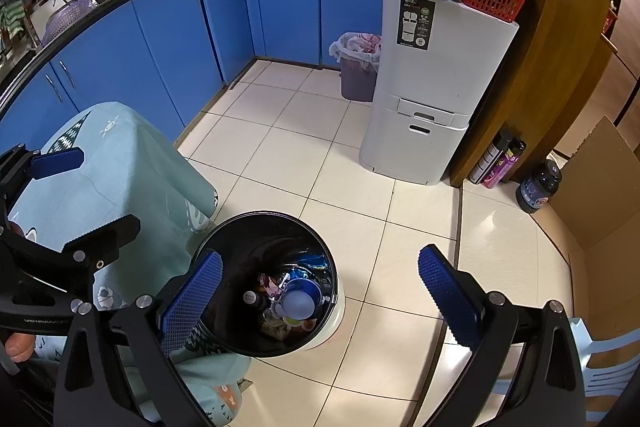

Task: Collect trash

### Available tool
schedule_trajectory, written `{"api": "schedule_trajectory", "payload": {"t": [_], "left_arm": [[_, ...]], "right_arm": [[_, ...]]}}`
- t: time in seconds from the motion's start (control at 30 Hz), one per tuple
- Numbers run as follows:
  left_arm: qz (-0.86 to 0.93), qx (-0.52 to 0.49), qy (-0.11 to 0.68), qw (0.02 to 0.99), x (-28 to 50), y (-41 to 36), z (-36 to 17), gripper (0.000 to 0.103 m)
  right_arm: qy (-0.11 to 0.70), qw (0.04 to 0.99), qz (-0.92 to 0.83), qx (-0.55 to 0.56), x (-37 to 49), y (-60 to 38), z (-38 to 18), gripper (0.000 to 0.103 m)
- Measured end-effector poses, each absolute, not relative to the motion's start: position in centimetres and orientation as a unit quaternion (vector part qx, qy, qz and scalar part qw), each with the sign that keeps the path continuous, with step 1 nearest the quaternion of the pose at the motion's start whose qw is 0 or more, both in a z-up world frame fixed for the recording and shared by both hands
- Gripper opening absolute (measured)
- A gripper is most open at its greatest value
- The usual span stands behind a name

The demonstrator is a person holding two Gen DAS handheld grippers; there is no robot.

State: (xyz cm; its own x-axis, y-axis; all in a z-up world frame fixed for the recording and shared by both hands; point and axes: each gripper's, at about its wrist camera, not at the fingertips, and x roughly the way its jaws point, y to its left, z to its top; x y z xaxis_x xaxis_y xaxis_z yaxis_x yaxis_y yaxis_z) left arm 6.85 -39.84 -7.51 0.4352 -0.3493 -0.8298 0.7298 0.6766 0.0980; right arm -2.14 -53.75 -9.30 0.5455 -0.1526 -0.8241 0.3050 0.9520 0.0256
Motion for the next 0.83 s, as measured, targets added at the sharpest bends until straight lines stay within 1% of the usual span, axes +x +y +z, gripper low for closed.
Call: {"api": "schedule_trajectory", "payload": {"t": [0.4,0.83], "left_arm": [[-0.323,0.230,0.440,0.806,7.00,-39.80,-8.18,0.100],[-0.329,0.231,0.438,0.804,6.90,-39.48,-8.01,0.100]], "right_arm": [[0.460,0.874,-0.133,0.082,-2.31,-54.03,-9.38,0.096],[0.461,0.873,-0.134,0.081,-2.36,-54.08,-9.42,0.096]]}}
